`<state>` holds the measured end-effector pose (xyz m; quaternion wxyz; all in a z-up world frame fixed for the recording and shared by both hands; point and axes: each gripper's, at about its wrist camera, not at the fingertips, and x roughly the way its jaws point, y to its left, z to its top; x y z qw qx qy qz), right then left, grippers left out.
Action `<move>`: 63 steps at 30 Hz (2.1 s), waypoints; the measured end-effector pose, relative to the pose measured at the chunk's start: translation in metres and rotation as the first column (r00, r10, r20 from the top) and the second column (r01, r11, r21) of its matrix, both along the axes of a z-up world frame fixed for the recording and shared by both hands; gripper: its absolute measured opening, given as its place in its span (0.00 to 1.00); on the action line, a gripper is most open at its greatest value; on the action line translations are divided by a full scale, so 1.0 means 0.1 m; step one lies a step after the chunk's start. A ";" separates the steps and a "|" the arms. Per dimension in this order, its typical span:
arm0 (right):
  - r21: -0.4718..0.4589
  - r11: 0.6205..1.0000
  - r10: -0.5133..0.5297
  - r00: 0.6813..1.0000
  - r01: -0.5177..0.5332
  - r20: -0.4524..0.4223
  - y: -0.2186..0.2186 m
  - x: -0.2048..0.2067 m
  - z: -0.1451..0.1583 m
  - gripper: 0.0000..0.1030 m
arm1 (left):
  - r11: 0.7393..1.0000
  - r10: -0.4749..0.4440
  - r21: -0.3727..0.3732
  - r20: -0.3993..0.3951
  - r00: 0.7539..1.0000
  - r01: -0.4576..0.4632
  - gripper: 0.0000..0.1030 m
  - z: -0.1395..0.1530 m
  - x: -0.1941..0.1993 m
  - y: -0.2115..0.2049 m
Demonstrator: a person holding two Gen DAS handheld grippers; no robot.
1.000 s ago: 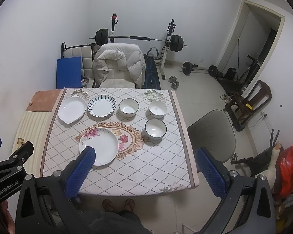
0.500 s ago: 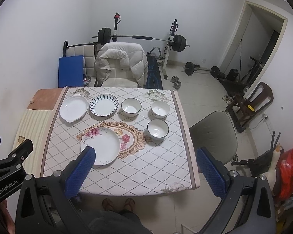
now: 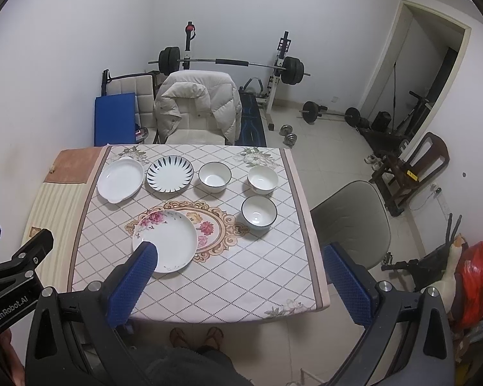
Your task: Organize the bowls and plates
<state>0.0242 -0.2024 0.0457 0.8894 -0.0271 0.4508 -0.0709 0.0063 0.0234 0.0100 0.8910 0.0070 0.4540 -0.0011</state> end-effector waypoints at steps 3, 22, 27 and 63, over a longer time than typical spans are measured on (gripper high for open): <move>-0.001 1.000 0.000 1.000 0.000 0.001 0.00 0.00 0.00 1.00 | 1.000 0.001 -0.001 -0.001 1.000 -0.001 1.00 0.00 0.00 0.00; 0.003 1.000 0.001 1.000 -0.001 0.006 -0.01 0.00 0.01 1.00 | 1.000 -0.004 0.007 0.011 1.000 0.004 1.00 0.04 0.01 -0.04; 0.002 1.000 0.002 1.000 -0.002 0.007 -0.01 0.00 0.01 1.00 | 1.000 -0.010 0.009 0.012 1.000 0.010 1.00 0.04 0.01 -0.05; 0.423 0.896 0.168 0.782 0.132 -0.600 -0.16 2.52 -4.54 0.79 | 0.994 -0.049 -0.108 -0.610 0.791 -0.022 0.51 -4.03 2.43 0.26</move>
